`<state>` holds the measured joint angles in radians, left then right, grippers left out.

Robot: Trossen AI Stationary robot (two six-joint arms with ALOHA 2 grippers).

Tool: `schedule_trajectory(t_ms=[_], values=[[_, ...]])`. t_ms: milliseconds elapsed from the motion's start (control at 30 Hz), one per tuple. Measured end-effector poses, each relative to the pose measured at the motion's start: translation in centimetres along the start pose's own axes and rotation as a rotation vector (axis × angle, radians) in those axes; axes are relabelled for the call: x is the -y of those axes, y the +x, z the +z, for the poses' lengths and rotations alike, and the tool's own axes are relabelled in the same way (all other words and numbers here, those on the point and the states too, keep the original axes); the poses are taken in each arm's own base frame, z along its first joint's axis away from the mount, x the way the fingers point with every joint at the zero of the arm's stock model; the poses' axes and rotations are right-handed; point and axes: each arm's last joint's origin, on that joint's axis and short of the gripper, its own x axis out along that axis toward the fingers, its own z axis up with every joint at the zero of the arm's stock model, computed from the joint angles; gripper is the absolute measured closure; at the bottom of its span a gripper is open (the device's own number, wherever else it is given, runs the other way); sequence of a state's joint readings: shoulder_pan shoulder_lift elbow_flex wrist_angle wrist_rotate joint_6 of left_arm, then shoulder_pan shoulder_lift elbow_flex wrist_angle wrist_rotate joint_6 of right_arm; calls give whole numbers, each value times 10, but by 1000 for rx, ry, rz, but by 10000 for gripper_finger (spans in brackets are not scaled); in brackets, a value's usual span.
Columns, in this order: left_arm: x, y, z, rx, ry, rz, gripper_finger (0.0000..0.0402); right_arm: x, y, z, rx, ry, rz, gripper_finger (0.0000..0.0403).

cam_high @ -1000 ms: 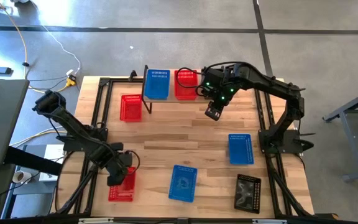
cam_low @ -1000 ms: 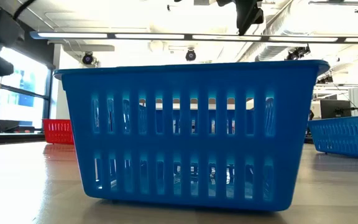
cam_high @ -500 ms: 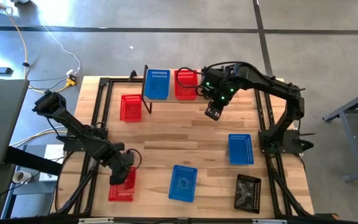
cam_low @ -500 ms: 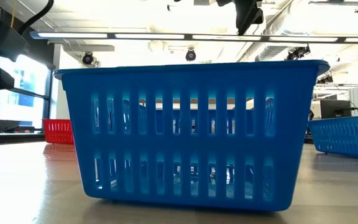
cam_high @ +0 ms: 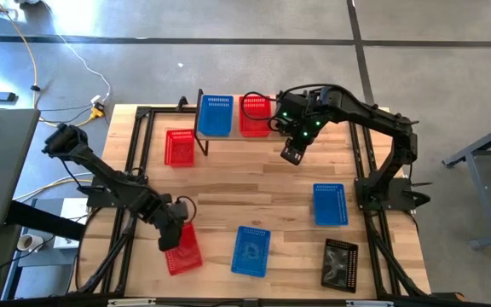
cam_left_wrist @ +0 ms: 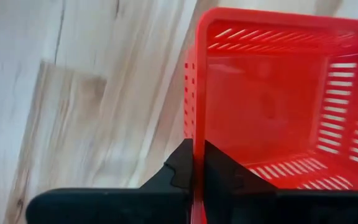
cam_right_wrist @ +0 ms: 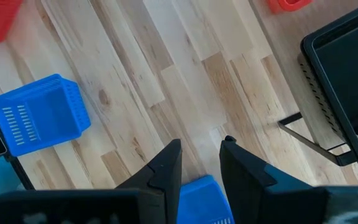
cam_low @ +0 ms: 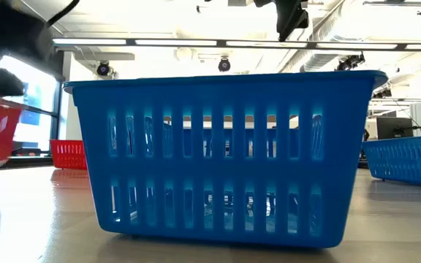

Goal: Stack baskets on shelf by color
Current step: Stack the bottom red basket into the red basket on the shelf

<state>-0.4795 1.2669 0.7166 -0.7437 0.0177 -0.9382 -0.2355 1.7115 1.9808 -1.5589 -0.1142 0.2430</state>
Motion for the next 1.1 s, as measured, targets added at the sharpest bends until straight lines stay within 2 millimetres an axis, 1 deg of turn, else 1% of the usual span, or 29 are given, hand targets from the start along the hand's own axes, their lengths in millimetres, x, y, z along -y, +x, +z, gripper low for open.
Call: schedule_trajectory(t_ms=[133, 233, 467, 633, 767, 933, 1100], values=[[1, -16, 12, 75, -34, -17, 399, 0, 0, 0, 3, -18, -9, 306], [-4, -31, 23, 137, -74, 10, 400, 1, 0, 2, 24, -18, -35, 300], [-19, -63, 57, 284, -161, 84, 401, 0, 0, 8, 99, -52, -68, 267], [-32, -87, 81, 402, -200, 126, 401, -2, -1, 17, 189, -120, -50, 247], [-45, -104, 96, 487, -231, 179, 401, -4, -4, 26, 283, -164, -35, 242], [-61, -122, 111, 564, -248, 265, 401, -8, -8, 37, 409, -206, -16, 242], [-75, -136, 121, 628, -256, 364, 401, -11, -12, 46, 513, -260, -2, 242]])
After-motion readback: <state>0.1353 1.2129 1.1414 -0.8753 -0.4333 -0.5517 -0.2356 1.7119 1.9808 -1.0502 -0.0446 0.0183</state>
